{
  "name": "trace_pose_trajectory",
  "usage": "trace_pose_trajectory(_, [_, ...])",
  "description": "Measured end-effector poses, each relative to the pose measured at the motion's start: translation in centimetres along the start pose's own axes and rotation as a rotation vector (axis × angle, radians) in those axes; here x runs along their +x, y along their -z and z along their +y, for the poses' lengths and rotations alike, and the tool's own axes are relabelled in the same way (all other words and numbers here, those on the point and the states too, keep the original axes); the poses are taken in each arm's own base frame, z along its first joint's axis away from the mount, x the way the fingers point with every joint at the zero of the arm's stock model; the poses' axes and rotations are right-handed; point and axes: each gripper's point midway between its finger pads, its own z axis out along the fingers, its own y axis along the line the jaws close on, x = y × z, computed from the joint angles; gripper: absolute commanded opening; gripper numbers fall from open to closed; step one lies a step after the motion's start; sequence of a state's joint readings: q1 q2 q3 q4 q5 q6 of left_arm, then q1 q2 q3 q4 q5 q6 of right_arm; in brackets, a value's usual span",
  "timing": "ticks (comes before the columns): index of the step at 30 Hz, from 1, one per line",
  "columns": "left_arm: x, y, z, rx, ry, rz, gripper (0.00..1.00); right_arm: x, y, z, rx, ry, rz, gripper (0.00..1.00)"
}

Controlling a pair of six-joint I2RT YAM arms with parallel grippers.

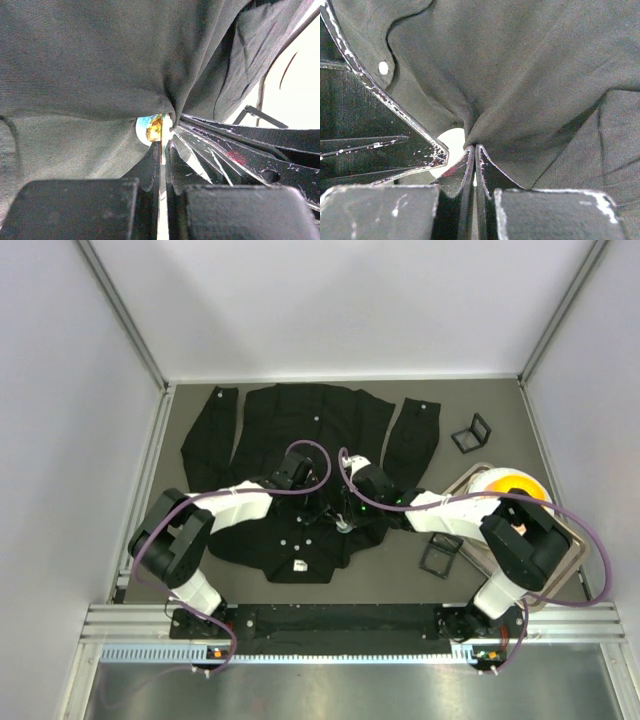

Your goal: Remove the brooch from the garment

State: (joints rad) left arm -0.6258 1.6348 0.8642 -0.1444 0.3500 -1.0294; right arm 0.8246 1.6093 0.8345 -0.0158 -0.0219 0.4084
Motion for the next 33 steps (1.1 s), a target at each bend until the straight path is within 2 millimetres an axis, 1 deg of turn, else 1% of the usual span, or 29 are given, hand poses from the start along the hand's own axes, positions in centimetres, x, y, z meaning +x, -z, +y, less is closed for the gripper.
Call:
trace_pose_trajectory(8, [-0.8,0.2,-0.1,0.021,0.074,-0.007,0.0,0.1,0.0,0.1,-0.004,0.027,0.001,0.0])
trace_pose_trajectory(12, [-0.6,-0.1,0.1,0.039,0.105,0.032,0.0,0.3,-0.1,0.2,-0.012,0.055,0.007,0.0])
trace_pose_trajectory(16, [-0.1,-0.8,0.5,0.041,0.119,0.079,0.0,1.0,-0.4,0.0,-0.016,0.089,0.038,0.0])
trace_pose_trajectory(33, [-0.6,-1.0,0.4,0.066,0.138,0.109,0.0,0.5,-1.1,0.2,-0.027,0.213,0.102,0.0])
